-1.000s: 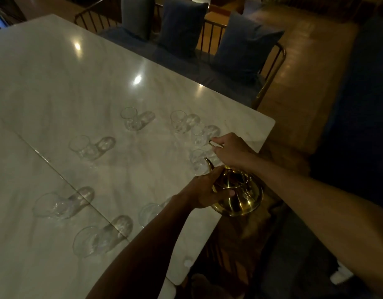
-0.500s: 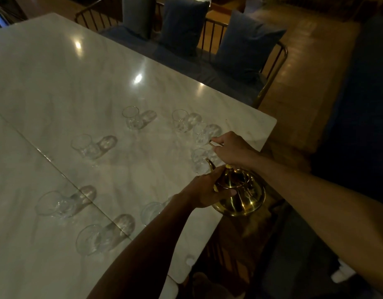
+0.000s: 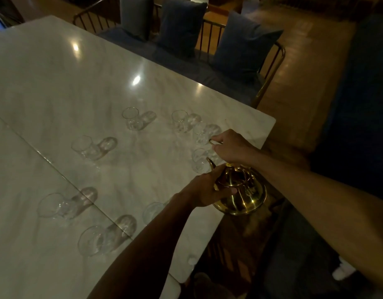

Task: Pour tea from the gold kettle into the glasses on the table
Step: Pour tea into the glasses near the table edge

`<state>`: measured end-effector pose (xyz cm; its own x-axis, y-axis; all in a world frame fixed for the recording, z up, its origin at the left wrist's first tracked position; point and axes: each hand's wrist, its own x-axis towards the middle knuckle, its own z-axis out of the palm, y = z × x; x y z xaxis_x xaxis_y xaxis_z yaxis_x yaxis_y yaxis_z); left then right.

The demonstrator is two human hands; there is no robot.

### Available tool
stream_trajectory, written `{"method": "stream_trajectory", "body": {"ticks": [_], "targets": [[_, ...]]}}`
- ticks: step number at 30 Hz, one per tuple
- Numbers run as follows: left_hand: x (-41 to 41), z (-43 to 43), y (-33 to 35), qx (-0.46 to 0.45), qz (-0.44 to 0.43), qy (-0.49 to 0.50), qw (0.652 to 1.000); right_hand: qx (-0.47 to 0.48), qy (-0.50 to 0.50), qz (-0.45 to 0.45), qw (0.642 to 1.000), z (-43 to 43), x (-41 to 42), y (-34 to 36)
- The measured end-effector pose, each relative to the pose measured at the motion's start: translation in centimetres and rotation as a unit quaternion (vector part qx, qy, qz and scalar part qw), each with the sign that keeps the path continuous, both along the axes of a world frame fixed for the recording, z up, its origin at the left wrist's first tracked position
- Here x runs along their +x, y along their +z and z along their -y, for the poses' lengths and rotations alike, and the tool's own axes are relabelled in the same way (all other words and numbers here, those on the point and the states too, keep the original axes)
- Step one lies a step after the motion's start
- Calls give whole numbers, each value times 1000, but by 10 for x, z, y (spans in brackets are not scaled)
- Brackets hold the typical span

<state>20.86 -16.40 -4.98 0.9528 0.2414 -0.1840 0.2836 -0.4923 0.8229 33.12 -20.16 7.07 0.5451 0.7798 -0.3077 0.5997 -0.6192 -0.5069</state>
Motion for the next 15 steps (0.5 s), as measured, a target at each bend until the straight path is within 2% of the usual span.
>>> {"method": "stream_trajectory", "body": {"ticks": [15], "targets": [[2, 2, 2, -9, 13, 1, 1000, 1, -6, -6, 1000, 3, -1, 5]]}}
